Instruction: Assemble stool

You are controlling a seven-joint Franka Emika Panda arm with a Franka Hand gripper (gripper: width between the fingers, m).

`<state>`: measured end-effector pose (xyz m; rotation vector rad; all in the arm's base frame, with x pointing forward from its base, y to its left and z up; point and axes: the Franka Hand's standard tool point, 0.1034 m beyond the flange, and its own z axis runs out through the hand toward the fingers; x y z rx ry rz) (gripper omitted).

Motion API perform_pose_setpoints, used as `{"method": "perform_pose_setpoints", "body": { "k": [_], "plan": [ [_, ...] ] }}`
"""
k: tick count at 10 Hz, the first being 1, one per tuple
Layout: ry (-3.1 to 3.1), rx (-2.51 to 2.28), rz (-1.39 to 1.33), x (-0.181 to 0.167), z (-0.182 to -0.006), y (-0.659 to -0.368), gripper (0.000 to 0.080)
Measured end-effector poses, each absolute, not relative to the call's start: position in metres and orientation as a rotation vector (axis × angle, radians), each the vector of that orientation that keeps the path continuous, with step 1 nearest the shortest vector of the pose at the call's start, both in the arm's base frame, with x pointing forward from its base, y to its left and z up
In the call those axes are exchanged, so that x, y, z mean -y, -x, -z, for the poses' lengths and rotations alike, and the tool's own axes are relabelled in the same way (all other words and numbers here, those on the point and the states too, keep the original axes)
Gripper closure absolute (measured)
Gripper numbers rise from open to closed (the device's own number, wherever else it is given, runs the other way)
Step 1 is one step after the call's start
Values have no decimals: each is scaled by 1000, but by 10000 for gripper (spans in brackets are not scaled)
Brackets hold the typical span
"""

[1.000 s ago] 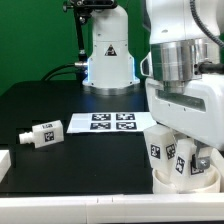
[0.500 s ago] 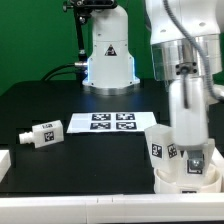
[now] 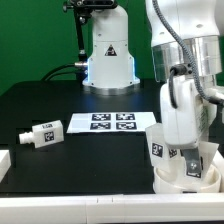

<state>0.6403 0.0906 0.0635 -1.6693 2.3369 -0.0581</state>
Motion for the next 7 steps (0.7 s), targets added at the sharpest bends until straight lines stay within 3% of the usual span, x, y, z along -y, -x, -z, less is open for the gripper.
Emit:
{"method": "perform_pose_setpoints", "body": {
  "k": [3, 7],
  "plan": [
    [2086, -1947, 58, -103, -99, -643, 152],
    [2365, -1603, 163, -106, -103, -636, 151]
  ]
}}
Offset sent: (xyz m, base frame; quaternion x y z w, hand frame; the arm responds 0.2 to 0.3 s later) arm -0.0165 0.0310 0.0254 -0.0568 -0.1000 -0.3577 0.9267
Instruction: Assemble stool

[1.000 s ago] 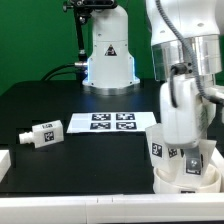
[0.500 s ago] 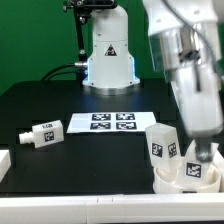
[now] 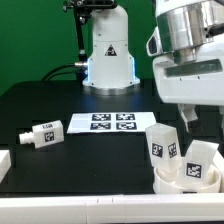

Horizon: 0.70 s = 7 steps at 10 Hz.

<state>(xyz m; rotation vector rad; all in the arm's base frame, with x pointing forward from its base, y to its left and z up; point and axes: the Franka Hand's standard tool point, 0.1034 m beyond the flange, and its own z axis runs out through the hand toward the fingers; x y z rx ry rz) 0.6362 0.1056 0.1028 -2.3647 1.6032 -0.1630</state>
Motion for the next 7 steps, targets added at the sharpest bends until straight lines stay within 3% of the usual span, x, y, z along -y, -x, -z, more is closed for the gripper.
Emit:
{"method": "perform_pose_setpoints", "body": {
  "k": [4, 7],
  "plan": [
    [2883, -755, 199, -113, -104, -635, 151],
    [2956, -482, 222, -112, -103, -635, 151]
  ]
}}
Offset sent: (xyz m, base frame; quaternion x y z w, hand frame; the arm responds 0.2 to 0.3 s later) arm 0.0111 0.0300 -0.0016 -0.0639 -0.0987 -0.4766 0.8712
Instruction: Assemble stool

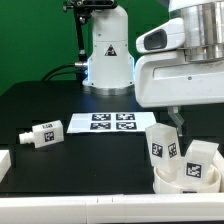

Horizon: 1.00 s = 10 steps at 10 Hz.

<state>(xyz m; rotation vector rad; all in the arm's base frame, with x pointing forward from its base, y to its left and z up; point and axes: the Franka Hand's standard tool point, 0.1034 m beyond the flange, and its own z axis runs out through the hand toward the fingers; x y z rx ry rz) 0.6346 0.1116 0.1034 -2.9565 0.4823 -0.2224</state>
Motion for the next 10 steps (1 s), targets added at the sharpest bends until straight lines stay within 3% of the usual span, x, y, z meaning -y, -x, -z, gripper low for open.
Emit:
{"method": "perform_pose_setpoints", "body": {
  "k": [4, 10],
  "plan": [
    [3037, 580, 141, -103, -91, -648, 151],
    [2895, 1369, 171, -93, -89, -652, 151]
  ]
}}
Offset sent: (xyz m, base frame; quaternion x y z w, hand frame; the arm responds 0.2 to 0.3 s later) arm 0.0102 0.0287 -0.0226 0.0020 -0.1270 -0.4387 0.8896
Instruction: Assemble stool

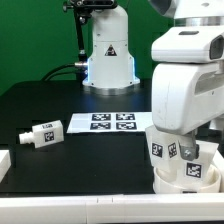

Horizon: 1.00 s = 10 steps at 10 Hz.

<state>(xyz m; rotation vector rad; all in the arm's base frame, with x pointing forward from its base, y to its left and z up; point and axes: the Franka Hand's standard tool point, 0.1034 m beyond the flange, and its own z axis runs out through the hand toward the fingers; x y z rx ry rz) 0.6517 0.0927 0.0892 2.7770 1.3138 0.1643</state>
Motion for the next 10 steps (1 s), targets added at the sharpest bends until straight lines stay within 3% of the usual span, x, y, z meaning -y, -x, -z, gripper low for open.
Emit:
{"method": "perform_pose_setpoints", "body": {
  "k": [5, 6, 7, 8, 10],
  "plan": [
    [-2720, -1395, -168, -76, -87, -656, 177],
    [-2720, -1394, -167, -76, -87, -656, 357],
    [-2720, -1393, -168, -76, -87, -656, 357],
    [-2733, -1370, -169, -76, -87, -656, 468],
    [-2779, -1282, -174, -76, -87, -656, 468]
  ]
}}
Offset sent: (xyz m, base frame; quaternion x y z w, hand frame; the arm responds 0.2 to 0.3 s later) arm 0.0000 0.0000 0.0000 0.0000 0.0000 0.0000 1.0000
